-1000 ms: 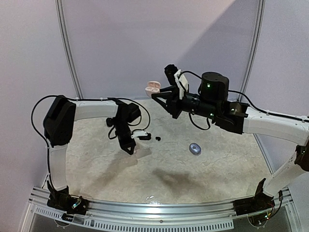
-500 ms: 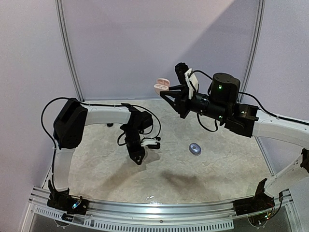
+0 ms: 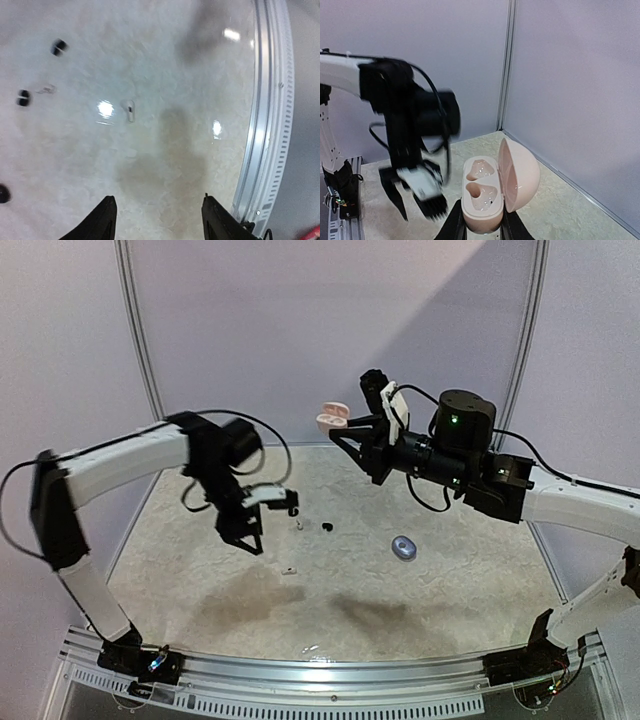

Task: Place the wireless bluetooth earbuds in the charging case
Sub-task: Pass from the right arm to the left

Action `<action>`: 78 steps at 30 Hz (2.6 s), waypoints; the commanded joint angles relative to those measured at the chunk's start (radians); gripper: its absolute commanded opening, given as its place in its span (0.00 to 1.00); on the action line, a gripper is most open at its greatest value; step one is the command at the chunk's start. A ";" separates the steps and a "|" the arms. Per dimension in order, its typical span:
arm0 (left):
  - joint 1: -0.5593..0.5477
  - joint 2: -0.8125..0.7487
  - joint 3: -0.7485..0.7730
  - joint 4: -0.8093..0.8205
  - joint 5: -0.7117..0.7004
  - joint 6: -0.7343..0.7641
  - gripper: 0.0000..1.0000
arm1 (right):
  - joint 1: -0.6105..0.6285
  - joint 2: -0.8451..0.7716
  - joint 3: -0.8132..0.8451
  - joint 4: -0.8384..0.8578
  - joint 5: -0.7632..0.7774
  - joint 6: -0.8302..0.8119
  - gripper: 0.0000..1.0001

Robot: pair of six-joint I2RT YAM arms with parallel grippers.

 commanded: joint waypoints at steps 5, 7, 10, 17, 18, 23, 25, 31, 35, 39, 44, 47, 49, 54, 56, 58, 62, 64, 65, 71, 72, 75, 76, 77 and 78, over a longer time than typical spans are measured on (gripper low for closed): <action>0.270 -0.637 -0.302 0.474 0.522 -0.031 0.80 | 0.007 0.108 0.093 0.165 -0.268 -0.013 0.00; 0.270 -0.719 -0.418 0.790 0.594 -0.276 0.81 | 0.018 0.150 0.145 0.166 -0.344 -0.019 0.00; 0.269 -0.760 -0.550 1.229 0.596 -0.677 0.79 | 0.034 0.204 0.223 0.171 -0.446 -0.024 0.00; 0.226 -0.785 -0.644 1.527 0.483 -0.817 0.78 | 0.075 0.314 0.366 0.110 -0.559 -0.021 0.00; 0.219 -0.789 -0.651 1.541 0.477 -0.817 0.76 | 0.079 0.326 0.383 0.102 -0.559 -0.025 0.00; 0.192 -0.812 -0.667 1.575 0.475 -0.856 0.62 | 0.087 0.385 0.439 0.097 -0.569 -0.019 0.00; 0.190 -0.819 -0.677 1.587 0.474 -0.870 0.60 | 0.088 0.399 0.452 0.092 -0.574 -0.017 0.00; 0.180 -0.821 -0.696 1.603 0.465 -0.914 0.40 | 0.089 0.426 0.489 0.079 -0.595 -0.018 0.00; 0.180 -0.828 -0.700 1.592 0.456 -0.925 0.40 | 0.088 0.431 0.491 0.097 -0.596 -0.013 0.00; 0.175 -0.826 -0.702 1.594 0.466 -0.930 0.42 | 0.089 0.436 0.497 0.116 -0.594 -0.005 0.00; 0.168 -0.817 -0.689 1.594 0.485 -0.908 0.37 | 0.090 0.448 0.512 0.106 -0.596 -0.002 0.00; 0.161 -0.813 -0.685 1.595 0.485 -0.906 0.36 | 0.089 0.452 0.524 0.094 -0.596 -0.002 0.00; 0.157 -0.811 -0.681 1.600 0.485 -0.900 0.36 | 0.090 0.457 0.533 0.079 -0.594 -0.008 0.00; 0.150 -0.801 -0.670 1.596 0.496 -0.892 0.29 | 0.091 0.460 0.540 0.075 -0.595 -0.011 0.00; 0.149 -0.801 -0.668 1.598 0.496 -0.886 0.30 | 0.091 0.464 0.546 0.064 -0.594 -0.014 0.00; 0.149 -0.802 -0.665 1.598 0.499 -0.882 0.31 | 0.091 0.467 0.545 0.056 -0.593 -0.019 0.00; 0.149 -0.801 -0.663 1.604 0.501 -0.878 0.30 | 0.090 0.468 0.545 0.052 -0.593 -0.020 0.00; 0.149 -0.801 -0.663 1.603 0.503 -0.875 0.21 | 0.092 0.468 0.547 0.052 -0.594 -0.022 0.00; 0.149 -0.801 -0.663 1.603 0.503 -0.876 0.18 | 0.091 0.470 0.547 0.051 -0.594 -0.022 0.00; 0.150 -0.804 -0.666 1.601 0.501 -0.872 0.00 | 0.091 0.473 0.550 0.033 -0.593 -0.025 0.00; 0.150 -0.806 -0.667 1.601 0.500 -0.873 0.00 | 0.092 0.473 0.549 0.031 -0.593 -0.025 0.00; 0.151 -0.812 -0.672 1.598 0.493 -0.866 0.00 | 0.091 0.473 0.547 0.027 -0.579 -0.023 0.06; 0.151 -0.815 -0.674 1.597 0.485 -0.862 0.00 | 0.091 0.472 0.547 0.024 -0.561 -0.021 0.15; 0.151 -0.820 -0.677 1.595 0.475 -0.857 0.00 | 0.092 0.471 0.546 0.017 -0.536 -0.016 0.26; 0.152 -0.826 -0.680 1.593 0.460 -0.851 0.00 | 0.091 0.468 0.545 0.005 -0.503 -0.012 0.37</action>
